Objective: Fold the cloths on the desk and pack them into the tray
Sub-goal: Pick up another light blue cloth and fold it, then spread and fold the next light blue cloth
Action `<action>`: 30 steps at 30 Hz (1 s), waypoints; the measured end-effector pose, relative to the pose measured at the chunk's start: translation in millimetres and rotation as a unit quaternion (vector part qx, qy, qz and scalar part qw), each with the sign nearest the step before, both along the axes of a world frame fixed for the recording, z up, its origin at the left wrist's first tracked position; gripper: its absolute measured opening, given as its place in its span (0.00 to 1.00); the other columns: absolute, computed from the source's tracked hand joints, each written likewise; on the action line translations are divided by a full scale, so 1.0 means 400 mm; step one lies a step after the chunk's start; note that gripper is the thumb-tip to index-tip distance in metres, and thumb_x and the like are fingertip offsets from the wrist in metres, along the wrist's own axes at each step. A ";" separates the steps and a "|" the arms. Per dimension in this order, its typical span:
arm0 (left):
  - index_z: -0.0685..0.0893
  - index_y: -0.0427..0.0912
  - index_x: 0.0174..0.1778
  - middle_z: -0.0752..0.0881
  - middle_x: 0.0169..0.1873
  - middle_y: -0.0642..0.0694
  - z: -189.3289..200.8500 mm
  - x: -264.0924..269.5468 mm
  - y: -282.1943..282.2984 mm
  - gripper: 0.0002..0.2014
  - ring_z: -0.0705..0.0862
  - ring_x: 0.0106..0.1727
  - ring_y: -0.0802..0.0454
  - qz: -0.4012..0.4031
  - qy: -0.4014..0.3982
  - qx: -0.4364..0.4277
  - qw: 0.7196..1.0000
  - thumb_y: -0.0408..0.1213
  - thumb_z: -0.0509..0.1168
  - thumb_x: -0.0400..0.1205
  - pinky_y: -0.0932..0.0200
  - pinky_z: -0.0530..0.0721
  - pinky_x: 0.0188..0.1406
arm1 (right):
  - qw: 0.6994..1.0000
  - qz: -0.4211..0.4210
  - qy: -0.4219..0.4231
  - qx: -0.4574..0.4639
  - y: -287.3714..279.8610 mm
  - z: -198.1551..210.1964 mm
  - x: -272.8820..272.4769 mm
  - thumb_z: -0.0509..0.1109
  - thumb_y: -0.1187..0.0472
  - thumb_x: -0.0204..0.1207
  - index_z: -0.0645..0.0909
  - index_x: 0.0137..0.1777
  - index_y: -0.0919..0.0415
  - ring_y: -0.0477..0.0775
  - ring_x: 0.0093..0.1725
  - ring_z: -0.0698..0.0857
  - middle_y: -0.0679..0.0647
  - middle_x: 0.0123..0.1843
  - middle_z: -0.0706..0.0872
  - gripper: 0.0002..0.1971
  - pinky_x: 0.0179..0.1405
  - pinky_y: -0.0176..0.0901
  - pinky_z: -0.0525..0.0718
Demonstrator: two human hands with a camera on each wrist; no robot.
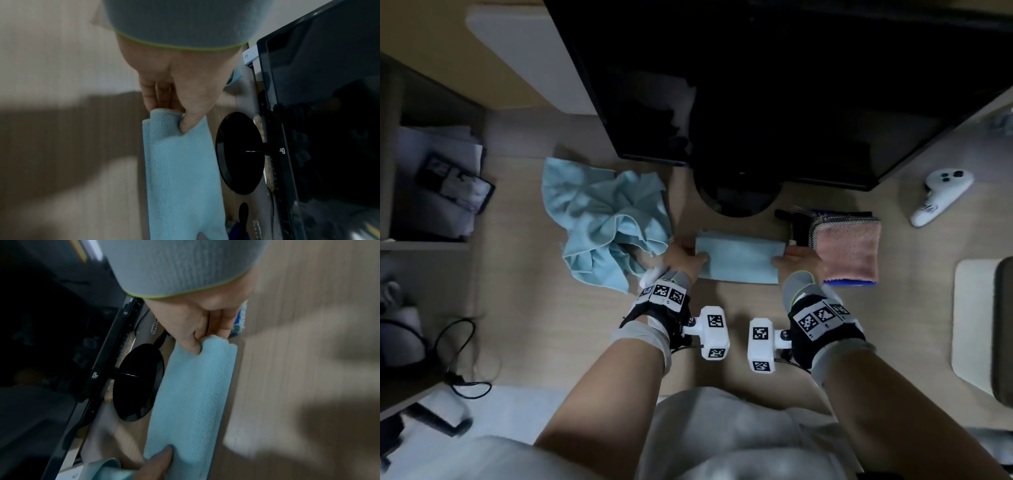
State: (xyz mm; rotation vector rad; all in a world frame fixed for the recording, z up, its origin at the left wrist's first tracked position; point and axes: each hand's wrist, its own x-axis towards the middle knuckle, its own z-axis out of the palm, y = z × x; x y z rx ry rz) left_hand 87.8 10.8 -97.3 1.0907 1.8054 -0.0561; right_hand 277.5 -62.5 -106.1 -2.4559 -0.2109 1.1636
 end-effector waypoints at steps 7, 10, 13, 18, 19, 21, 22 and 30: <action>0.87 0.41 0.40 0.84 0.26 0.46 0.040 0.014 0.018 0.09 0.83 0.28 0.47 0.077 -0.063 -0.021 0.995 0.43 0.72 0.73 0.59 0.82 0.32 | 0.996 -0.080 0.016 0.035 0.025 0.038 -0.031 0.72 0.55 0.66 0.78 0.30 0.55 0.58 0.29 0.83 0.56 0.30 0.85 0.08 0.32 0.44 0.82; 0.83 0.36 0.41 0.84 0.23 0.42 0.064 0.051 0.030 0.08 0.82 0.27 0.45 0.170 -0.177 -0.097 0.965 0.35 0.63 0.82 0.55 0.84 0.36 | 0.978 -0.111 0.155 0.084 0.044 0.049 -0.052 0.63 0.63 0.77 0.74 0.36 0.60 0.53 0.25 0.75 0.58 0.31 0.79 0.08 0.26 0.38 0.72; 0.81 0.41 0.41 0.83 0.32 0.44 0.054 0.065 0.022 0.07 0.79 0.31 0.51 0.145 -0.195 -0.116 0.963 0.33 0.61 0.83 0.61 0.76 0.35 | 0.983 -0.074 0.158 0.052 0.040 0.014 -0.040 0.64 0.56 0.71 0.77 0.34 0.53 0.55 0.36 0.81 0.55 0.39 0.82 0.05 0.39 0.49 0.85; 0.83 0.40 0.56 0.84 0.45 0.41 0.035 0.057 0.002 0.21 0.81 0.41 0.52 0.104 -0.228 -0.094 0.964 0.31 0.68 0.65 0.63 0.77 0.40 | 0.984 -0.051 0.169 0.036 0.039 -0.004 -0.042 0.69 0.49 0.50 0.78 0.25 0.51 0.54 0.33 0.75 0.50 0.31 0.77 0.08 0.38 0.50 0.76; 0.82 0.41 0.53 0.84 0.46 0.40 0.034 0.058 0.003 0.19 0.80 0.41 0.52 0.099 -0.235 -0.096 0.962 0.32 0.67 0.64 0.63 0.76 0.39 | 0.983 -0.057 0.172 0.042 0.042 -0.001 -0.048 0.68 0.49 0.49 0.76 0.22 0.53 0.52 0.29 0.70 0.48 0.27 0.74 0.09 0.32 0.47 0.70; 0.82 0.44 0.43 0.81 0.43 0.38 0.032 0.058 0.008 0.13 0.76 0.38 0.50 0.098 -0.237 -0.098 0.961 0.34 0.64 0.62 0.61 0.73 0.35 | 0.982 -0.071 0.163 0.069 0.046 0.009 -0.062 0.68 0.58 0.59 0.71 0.23 0.53 0.49 0.26 0.66 0.45 0.24 0.70 0.09 0.28 0.39 0.64; 0.81 0.46 0.41 0.80 0.41 0.39 0.031 0.056 0.011 0.13 0.76 0.39 0.49 0.100 -0.238 -0.096 0.961 0.35 0.63 0.62 0.60 0.72 0.35 | 0.981 -0.084 0.159 0.078 0.045 0.007 -0.063 0.67 0.64 0.65 0.70 0.24 0.52 0.47 0.25 0.65 0.45 0.25 0.70 0.12 0.26 0.37 0.63; 0.78 0.47 0.38 0.80 0.38 0.48 0.101 0.075 -0.005 0.01 0.78 0.38 0.54 0.116 -0.253 -0.103 0.955 0.38 0.63 0.75 0.59 0.70 0.40 | 0.964 -0.081 0.217 0.132 0.018 0.047 -0.066 0.68 0.52 0.58 0.73 0.27 0.51 0.49 0.28 0.66 0.50 0.29 0.68 0.07 0.33 0.42 0.65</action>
